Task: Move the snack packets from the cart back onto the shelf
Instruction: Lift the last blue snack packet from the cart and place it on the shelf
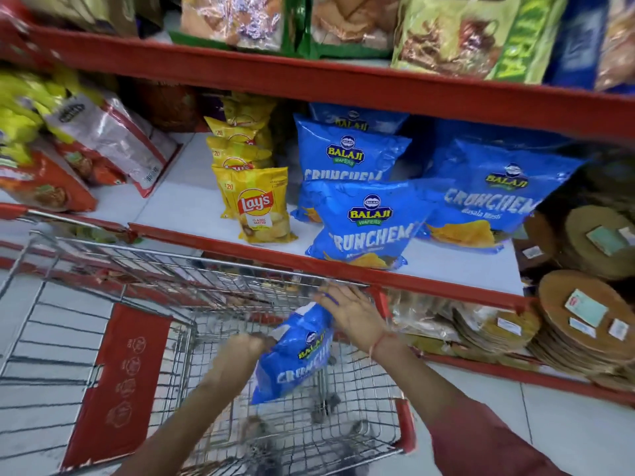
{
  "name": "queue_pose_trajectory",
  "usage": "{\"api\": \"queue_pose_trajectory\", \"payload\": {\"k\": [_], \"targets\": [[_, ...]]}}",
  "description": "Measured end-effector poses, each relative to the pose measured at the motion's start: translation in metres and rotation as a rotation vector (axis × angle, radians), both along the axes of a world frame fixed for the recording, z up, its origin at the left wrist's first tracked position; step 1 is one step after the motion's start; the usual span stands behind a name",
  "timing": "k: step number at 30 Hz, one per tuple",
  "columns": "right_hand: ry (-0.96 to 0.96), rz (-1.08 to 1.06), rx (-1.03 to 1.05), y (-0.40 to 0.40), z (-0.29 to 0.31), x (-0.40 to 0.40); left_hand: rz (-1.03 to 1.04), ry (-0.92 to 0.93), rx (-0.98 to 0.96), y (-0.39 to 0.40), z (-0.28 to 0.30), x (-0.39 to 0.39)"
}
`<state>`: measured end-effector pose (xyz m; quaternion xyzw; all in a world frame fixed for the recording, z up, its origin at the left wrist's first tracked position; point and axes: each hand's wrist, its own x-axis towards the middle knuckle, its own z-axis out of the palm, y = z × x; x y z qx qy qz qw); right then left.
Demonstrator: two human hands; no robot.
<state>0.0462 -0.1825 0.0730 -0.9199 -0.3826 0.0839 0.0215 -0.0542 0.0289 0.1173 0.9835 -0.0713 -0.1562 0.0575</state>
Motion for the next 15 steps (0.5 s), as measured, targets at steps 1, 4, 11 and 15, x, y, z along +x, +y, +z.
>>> {"api": "queue_pose_trajectory", "payload": {"k": [1,4,11,15], "targets": [[-0.02,-0.009,0.034,-0.006,0.011,-0.001,-0.009,0.002,-0.01,-0.004,0.01,-0.003],[0.053,-0.077,0.118,-0.035,0.048,-0.002,-0.015,-0.051,-0.056,-0.016,0.035,-0.006],[0.128,-0.313,0.377,-0.123,0.136,-0.012,0.112,-0.241,-0.315,-0.063,0.106,0.019],[0.096,-0.454,0.603,-0.179,0.185,-0.014,0.101,-0.379,-0.483,-0.1,0.146,0.045]]}}
